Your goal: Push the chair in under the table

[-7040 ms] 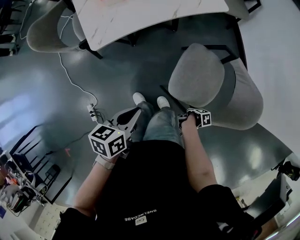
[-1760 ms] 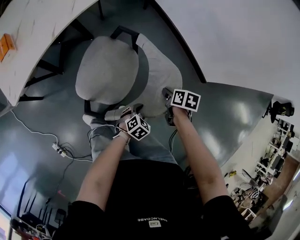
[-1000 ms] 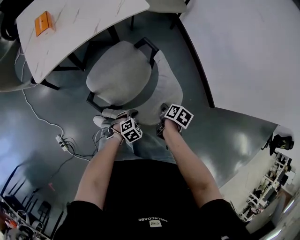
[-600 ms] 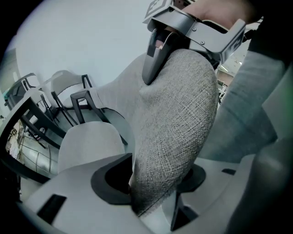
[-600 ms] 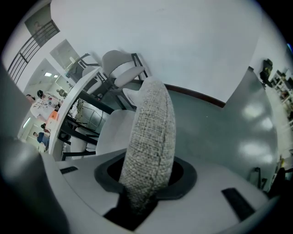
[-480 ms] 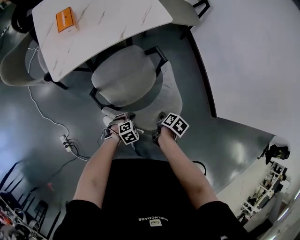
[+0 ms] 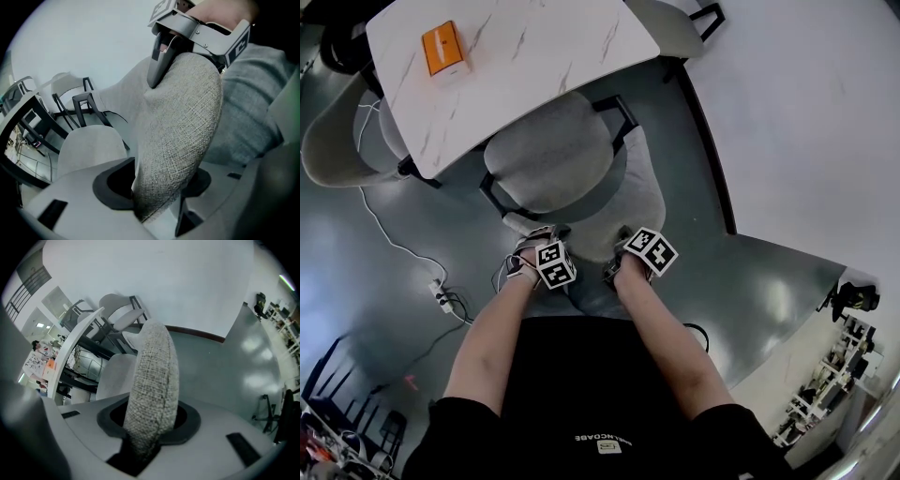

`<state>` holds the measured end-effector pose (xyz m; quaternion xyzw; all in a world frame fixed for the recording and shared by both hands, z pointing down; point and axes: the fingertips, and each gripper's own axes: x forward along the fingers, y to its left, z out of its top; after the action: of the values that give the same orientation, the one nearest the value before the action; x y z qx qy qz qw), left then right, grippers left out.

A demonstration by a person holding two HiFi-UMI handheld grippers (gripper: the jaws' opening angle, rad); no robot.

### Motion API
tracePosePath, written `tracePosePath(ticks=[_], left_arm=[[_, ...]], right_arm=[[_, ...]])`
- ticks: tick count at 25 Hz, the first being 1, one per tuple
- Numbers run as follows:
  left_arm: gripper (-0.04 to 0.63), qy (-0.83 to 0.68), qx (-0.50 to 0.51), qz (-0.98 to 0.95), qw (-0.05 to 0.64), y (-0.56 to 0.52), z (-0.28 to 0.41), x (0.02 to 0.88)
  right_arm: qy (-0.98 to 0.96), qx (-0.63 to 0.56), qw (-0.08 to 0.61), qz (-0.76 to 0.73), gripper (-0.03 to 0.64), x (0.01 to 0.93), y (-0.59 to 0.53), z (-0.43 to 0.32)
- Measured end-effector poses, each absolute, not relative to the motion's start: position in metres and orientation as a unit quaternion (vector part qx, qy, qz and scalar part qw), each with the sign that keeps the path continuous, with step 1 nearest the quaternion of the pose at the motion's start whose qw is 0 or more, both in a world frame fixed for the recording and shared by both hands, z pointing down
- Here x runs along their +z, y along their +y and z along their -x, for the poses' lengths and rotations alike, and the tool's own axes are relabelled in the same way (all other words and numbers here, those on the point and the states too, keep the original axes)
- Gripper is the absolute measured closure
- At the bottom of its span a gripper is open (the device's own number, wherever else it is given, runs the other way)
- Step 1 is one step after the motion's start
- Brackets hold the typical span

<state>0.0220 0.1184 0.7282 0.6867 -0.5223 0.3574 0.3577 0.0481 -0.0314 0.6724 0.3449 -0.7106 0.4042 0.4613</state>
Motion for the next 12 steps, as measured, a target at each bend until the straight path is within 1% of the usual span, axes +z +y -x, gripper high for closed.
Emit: tracePosePath(ticks=[12], left_arm=[[0.371, -0.501, 0.364, -0.694, 0.368, 0.131, 0.007, 0.730]], right_arm=[[-0.695, 0.401, 0.477, -0.359, 0.480, 0.675, -0.018, -0.021]])
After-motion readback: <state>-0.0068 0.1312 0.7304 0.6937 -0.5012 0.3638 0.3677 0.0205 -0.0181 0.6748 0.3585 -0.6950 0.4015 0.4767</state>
